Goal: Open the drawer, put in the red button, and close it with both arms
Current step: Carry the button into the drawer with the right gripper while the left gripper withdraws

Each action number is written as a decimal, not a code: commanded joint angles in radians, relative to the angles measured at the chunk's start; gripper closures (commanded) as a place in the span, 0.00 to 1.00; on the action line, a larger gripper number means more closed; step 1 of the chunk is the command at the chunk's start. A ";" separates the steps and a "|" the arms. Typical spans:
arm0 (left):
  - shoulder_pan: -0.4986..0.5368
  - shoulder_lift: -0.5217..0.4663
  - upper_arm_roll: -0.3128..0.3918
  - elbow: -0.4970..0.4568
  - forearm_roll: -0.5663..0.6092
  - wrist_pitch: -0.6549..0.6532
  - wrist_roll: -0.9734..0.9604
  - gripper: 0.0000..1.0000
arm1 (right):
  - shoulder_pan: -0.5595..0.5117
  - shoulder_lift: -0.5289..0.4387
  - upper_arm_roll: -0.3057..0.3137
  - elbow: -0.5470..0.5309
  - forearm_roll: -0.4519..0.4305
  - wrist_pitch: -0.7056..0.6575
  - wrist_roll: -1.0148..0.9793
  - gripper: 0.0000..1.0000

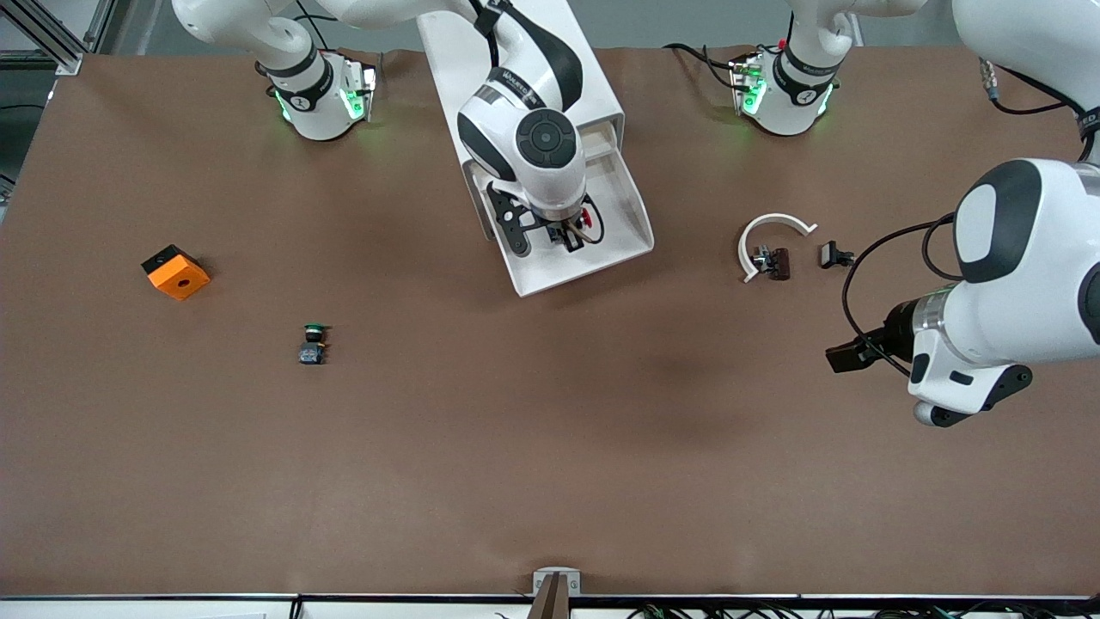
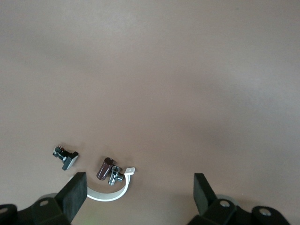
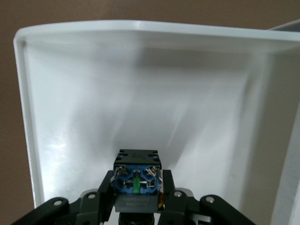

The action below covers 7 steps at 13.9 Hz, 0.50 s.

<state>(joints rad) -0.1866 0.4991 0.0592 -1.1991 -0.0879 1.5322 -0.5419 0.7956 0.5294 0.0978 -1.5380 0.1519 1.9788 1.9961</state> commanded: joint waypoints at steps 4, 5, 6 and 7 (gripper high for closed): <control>-0.066 -0.033 -0.051 -0.203 0.022 0.233 0.000 0.00 | -0.010 -0.058 -0.015 0.080 -0.031 -0.104 0.020 0.00; -0.079 -0.031 -0.068 -0.224 0.022 0.274 -0.001 0.00 | -0.031 -0.065 -0.015 0.123 -0.029 -0.165 0.010 0.00; -0.100 -0.027 -0.076 -0.235 0.020 0.302 -0.001 0.00 | -0.062 -0.075 -0.013 0.163 -0.026 -0.232 -0.008 0.00; -0.131 -0.022 -0.076 -0.241 0.020 0.322 -0.024 0.00 | -0.088 -0.094 -0.013 0.185 -0.023 -0.295 -0.054 0.00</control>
<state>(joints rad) -0.2782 0.5006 -0.0110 -1.3966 -0.0879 1.8081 -0.5406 0.7628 0.4713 0.0749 -1.4021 0.1371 1.7874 1.9879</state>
